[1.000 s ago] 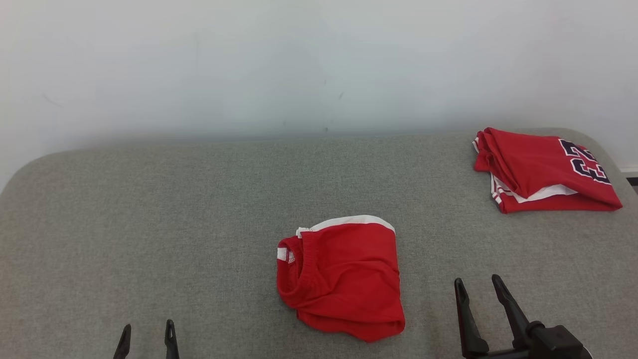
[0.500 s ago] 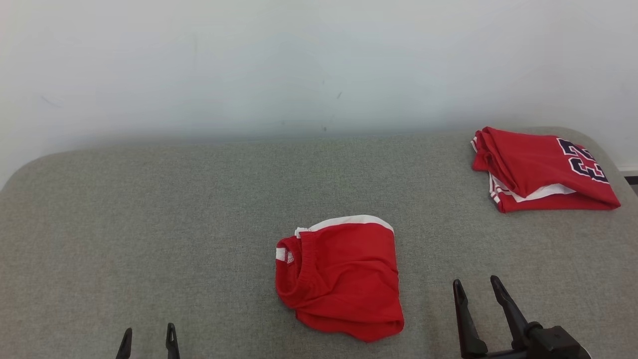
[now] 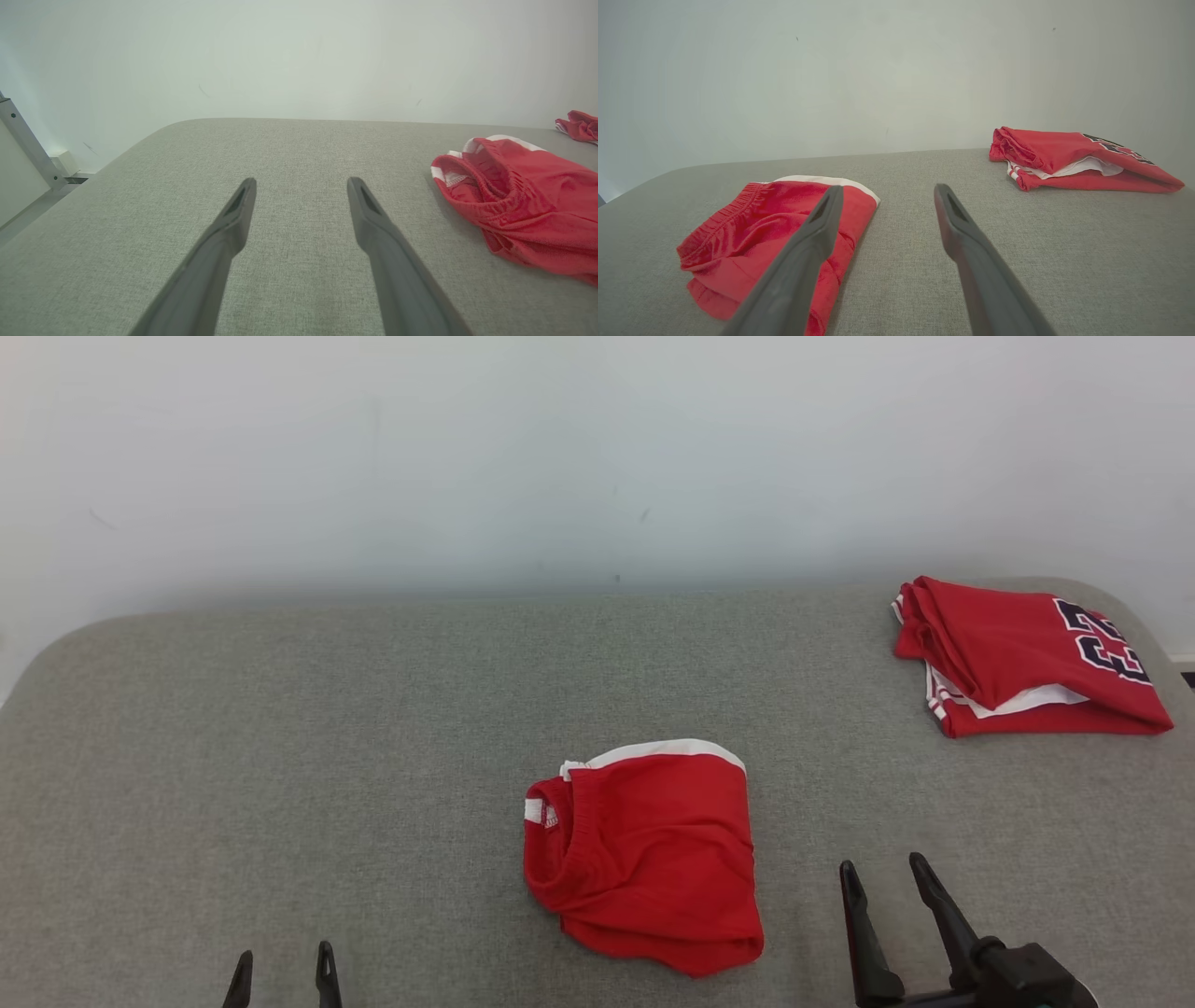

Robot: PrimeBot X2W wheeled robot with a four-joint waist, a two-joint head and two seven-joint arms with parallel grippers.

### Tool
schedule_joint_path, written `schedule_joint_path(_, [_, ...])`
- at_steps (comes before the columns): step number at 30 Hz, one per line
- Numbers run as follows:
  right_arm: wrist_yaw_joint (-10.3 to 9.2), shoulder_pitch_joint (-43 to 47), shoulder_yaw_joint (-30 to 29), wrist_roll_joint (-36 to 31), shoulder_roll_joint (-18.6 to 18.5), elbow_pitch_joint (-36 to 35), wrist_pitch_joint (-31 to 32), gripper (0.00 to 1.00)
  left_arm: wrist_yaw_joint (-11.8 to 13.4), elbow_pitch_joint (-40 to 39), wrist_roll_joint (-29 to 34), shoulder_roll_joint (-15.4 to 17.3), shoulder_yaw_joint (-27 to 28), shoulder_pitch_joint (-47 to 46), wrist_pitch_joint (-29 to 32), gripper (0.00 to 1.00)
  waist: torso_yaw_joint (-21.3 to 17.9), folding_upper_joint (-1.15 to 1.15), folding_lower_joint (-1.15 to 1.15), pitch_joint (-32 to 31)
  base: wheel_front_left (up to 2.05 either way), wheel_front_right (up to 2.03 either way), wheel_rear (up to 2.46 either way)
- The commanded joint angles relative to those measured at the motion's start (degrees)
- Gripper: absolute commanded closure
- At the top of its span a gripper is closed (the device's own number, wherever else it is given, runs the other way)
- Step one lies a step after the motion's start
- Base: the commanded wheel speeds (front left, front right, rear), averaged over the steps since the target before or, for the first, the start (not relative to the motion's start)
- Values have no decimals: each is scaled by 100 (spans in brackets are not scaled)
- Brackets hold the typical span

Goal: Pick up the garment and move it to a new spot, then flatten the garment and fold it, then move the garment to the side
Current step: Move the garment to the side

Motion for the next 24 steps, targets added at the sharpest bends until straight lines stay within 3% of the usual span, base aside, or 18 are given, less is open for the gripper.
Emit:
schedule_joint_path(1, [-11, -68, 44, -6, 15, 29, -9, 0, -6, -4, -13, -5, -10, 25, -17, 0, 31, 0, 0, 5, 0, 0, 0])
schedule_joint_path(9, [-11, -830, 175, 83, 13, 862, -8, 0, -44, 32, -24, -5, -94, -27, -18, 0, 225, 0, 0, 61, 0, 0, 0])
schedule_joint_path(24, [-11, -2636, -100, 109, 11, 4115, -5, 0, -72, 67, -102, -5, -261, -150, -18, 0, 797, 0, 0, 267, 0, 0, 0])
